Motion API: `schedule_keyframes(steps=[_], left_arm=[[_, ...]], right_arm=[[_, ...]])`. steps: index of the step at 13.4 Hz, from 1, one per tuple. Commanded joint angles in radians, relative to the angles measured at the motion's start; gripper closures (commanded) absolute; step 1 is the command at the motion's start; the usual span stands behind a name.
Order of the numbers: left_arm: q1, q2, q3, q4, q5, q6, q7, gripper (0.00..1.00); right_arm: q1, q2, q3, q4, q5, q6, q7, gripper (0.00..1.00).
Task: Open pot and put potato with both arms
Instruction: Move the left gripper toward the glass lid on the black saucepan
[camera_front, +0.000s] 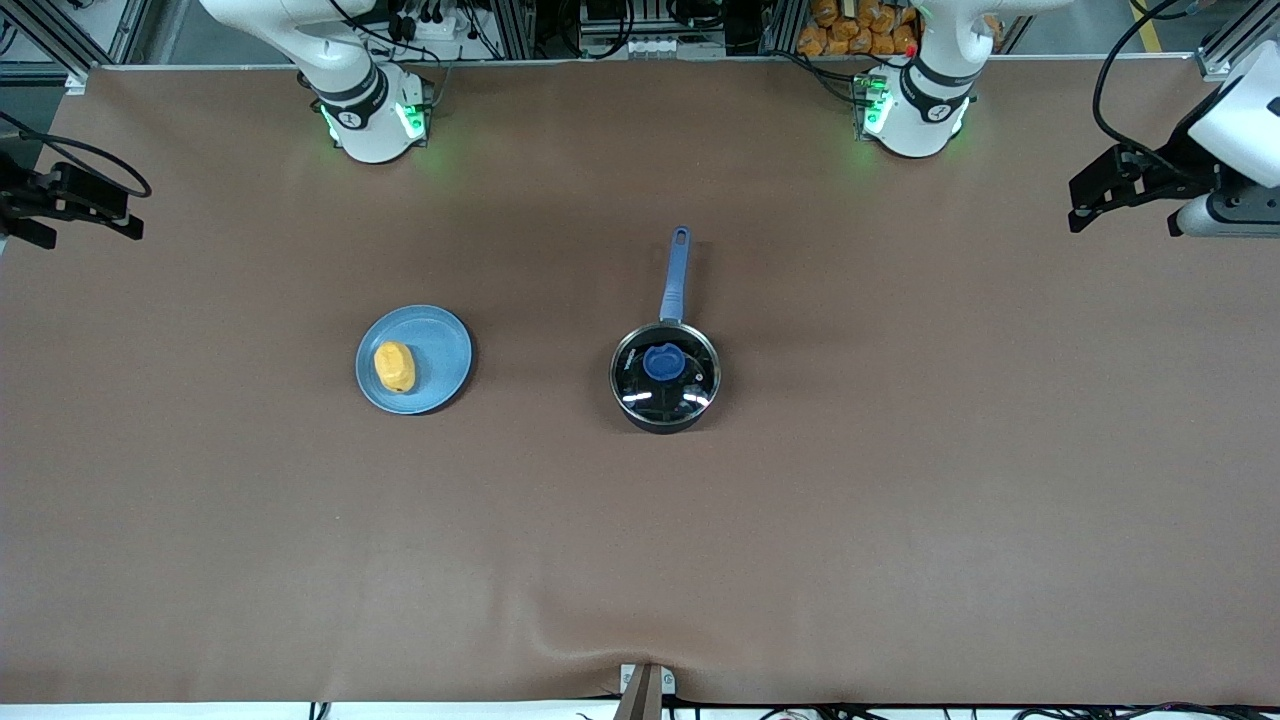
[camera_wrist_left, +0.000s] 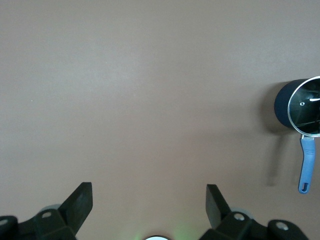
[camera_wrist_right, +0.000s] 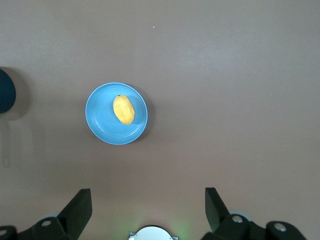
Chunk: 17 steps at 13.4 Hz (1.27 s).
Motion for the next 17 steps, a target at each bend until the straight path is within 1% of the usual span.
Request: schedule_keyframes(steps=[1, 5, 6, 8, 9, 10, 13, 15, 17], left_arm=[[0.007, -0.003, 0.000, 0.009, -0.019, -0.012, 0.016, 0.00], [-0.001, 0.004, 0.003, 0.011, -0.012, -0.012, 0.008, 0.00], [0.005, 0.021, 0.001, 0.009, -0.025, -0.010, 0.014, 0.00], [-0.021, 0.076, -0.015, 0.009, -0.038, 0.000, 0.003, 0.00], [-0.044, 0.108, -0.041, 0.011, -0.038, 0.026, -0.007, 0.00], [-0.070, 0.128, -0.052, 0.011, -0.042, 0.068, -0.060, 0.00], [-0.159, 0.226, -0.066, 0.014, -0.053, 0.155, -0.209, 0.00], [-0.243, 0.291, -0.065, 0.015, -0.052, 0.248, -0.291, 0.00], [-0.338, 0.366, -0.065, 0.026, -0.050, 0.366, -0.483, 0.00]], right_arm=[[-0.003, -0.028, 0.010, -0.023, -0.016, -0.004, 0.025, 0.00], [-0.003, -0.028, 0.013, -0.023, -0.016, -0.003, 0.025, 0.00], [-0.002, -0.028, 0.013, -0.023, -0.016, -0.003, 0.025, 0.00], [-0.002, -0.028, 0.013, -0.023, -0.016, -0.003, 0.025, 0.00], [0.000, -0.027, 0.013, -0.023, -0.016, -0.003, 0.025, 0.00], [0.001, -0.027, 0.013, -0.023, -0.016, -0.003, 0.025, 0.00], [0.003, -0.027, 0.013, -0.023, -0.016, -0.003, 0.027, 0.00], [0.004, -0.027, 0.013, -0.026, -0.016, -0.001, 0.027, 0.00], [0.004, -0.027, 0.013, -0.032, -0.016, 0.004, 0.027, 0.00]])
